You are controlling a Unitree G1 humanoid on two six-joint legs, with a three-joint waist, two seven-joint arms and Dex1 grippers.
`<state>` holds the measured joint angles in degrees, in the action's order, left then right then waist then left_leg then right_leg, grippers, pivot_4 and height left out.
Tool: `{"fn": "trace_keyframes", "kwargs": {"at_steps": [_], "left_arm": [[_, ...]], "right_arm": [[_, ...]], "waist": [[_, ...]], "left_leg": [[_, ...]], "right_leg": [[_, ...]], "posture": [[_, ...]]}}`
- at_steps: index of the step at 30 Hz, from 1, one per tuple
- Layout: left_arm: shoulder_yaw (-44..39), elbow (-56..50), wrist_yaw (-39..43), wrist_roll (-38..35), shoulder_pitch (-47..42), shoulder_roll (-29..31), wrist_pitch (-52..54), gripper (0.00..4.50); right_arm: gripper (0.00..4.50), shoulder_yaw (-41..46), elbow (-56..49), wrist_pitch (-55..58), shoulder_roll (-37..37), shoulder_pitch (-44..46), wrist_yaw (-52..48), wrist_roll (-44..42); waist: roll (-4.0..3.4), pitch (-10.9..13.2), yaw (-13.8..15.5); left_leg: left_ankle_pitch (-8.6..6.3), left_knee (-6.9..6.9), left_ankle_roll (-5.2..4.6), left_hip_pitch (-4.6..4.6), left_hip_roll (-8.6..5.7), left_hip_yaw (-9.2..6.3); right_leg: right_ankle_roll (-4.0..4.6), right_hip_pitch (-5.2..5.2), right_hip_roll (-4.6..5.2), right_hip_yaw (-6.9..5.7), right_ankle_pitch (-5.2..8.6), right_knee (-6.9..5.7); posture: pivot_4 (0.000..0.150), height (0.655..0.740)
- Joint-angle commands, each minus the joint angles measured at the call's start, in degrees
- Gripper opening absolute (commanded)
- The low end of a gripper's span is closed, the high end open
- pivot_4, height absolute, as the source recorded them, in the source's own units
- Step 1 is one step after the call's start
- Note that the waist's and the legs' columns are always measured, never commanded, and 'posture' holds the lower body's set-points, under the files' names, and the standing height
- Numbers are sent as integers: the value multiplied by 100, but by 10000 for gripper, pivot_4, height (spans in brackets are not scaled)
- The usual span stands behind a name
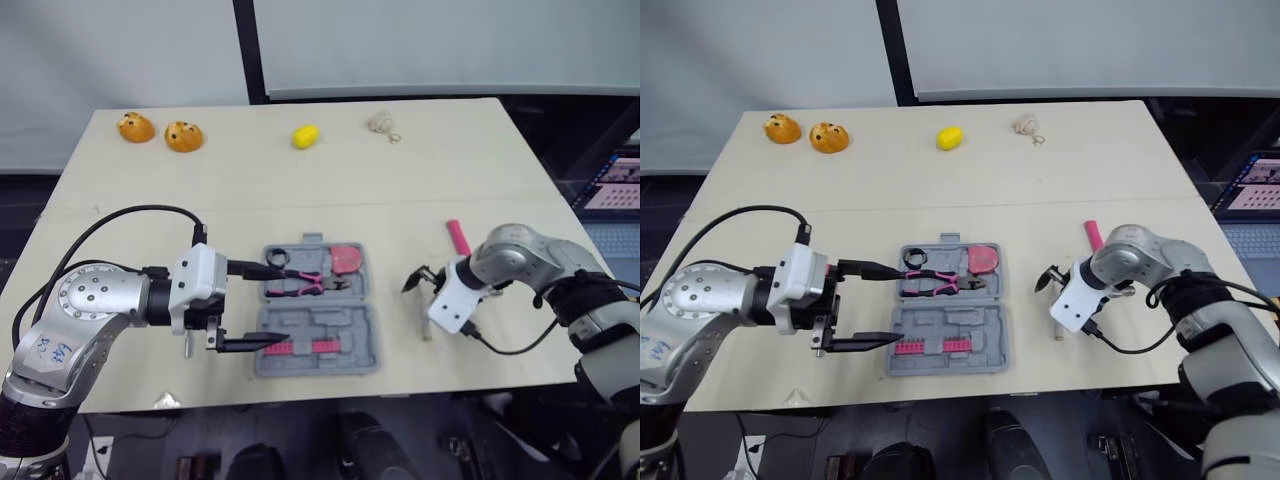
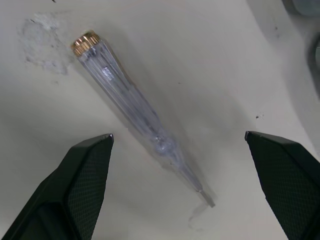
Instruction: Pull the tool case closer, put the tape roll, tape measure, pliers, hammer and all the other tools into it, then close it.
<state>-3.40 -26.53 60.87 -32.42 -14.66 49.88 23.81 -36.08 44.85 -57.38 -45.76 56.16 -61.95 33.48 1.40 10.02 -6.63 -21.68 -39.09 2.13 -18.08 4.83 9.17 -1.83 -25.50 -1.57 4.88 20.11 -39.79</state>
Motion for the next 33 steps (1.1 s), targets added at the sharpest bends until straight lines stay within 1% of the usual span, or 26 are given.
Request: {"fn": "trace_keyframes", "kwargs": {"at_steps": [1,10,16,17,18,19,21,22,23,25,29,30,32,33], "left_arm": [[-1,-86,-1,26,-136,-28,-55,45000],[48,150,109,138,-342,-79,-120,45000],[37,166,106,171,-337,-97,-146,45000],[33,167,104,172,-329,-92,-151,45000],[28,170,104,173,-325,-87,-157,45000],[23,185,102,178,-331,-85,-163,45000],[21,205,98,187,-347,-87,-169,45000],[27,216,95,194,-361,-91,-171,45000],[32,223,93,199,-370,-95,-172,45000],[43,253,102,219,-389,-104,-189,45000],[53,274,106,241,-406,-125,-197,45000],[61,281,105,250,-402,-137,-208,45000],[86,297,97,274,-395,-175,-233,45000],[100,294,87,281,-401,-192,-231,45000]], "right_arm": [[31731,-116,187,-319,83,265,326,353],[31731,-514,568,-921,246,611,887,1110],[31731,-583,604,-1160,300,578,1096,1245],[26254,-593,592,-1197,305,557,1105,1240],[23194,-604,581,-1228,312,538,1115,1232],[18744,-616,558,-1252,315,519,1138,1244],[8214,-631,543,-1272,308,507,1170,1253],[3722,-620,530,-1257,283,508,1193,1254],[305,-612,522,-1244,266,511,1210,1253],[305,-503,483,-1146,146,478,1067,1011],[305,-237,160,-601,-100,166,374,-1],[305,-95,-168,-102,-219,-80,-40,-507],[305,322,-1131,1442,-468,-716,-881,-1529],[305,477,-1528,2008,-561,-944,-1143,-1828]], "waist": [[-1,0,-3],[-2,1,-37],[-2,1,-120],[-2,1,-128],[-2,1,-135],[-2,1,-139],[-2,1,-158],[-3,1,-169],[-2,0,-174],[-2,0,-172],[-2,0,-153],[-2,0,-140],[-2,0,-97],[-2,0,-78]], "left_leg": [[0,0,0,1,0,0],[0,-2,1,4,0,0],[0,-2,1,4,0,-3],[0,-2,1,4,0,-3],[1,-2,1,4,0,-4],[1,-2,1,6,1,-4],[1,-2,1,8,1,-5],[1,-1,1,9,1,-5],[1,-1,1,11,1,-5],[1,-1,2,14,1,-6],[1,-2,2,14,1,-6],[1,-2,2,12,0,-7],[1,-3,2,9,0,-16],[1,-3,2,4,1,-22]], "right_leg": [[1,0,0,0,1,-2],[5,0,0,-1,3,-8],[5,0,0,-3,3,-10],[5,0,0,-4,3,-11],[6,0,0,-5,3,-12],[7,0,0,-5,4,-12],[8,0,0,-5,5,-15],[9,0,-1,-5,5,-16],[10,0,-1,-4,6,-18],[11,2,-2,-5,6,-20],[11,3,-1,-5,6,-19],[11,3,-1,-5,6,-19],[11,4,0,-9,7,-18],[11,6,0,-14,7,-17]], "posture": [[1500,7400],[1500,7400],[1500,7400],[1500,7400],[1500,7400],[1500,7400],[1500,7400],[1500,7400],[1500,7400],[1500,7400],[1500,7400],[1500,7400],[1500,7400],[1500,7400]]}}
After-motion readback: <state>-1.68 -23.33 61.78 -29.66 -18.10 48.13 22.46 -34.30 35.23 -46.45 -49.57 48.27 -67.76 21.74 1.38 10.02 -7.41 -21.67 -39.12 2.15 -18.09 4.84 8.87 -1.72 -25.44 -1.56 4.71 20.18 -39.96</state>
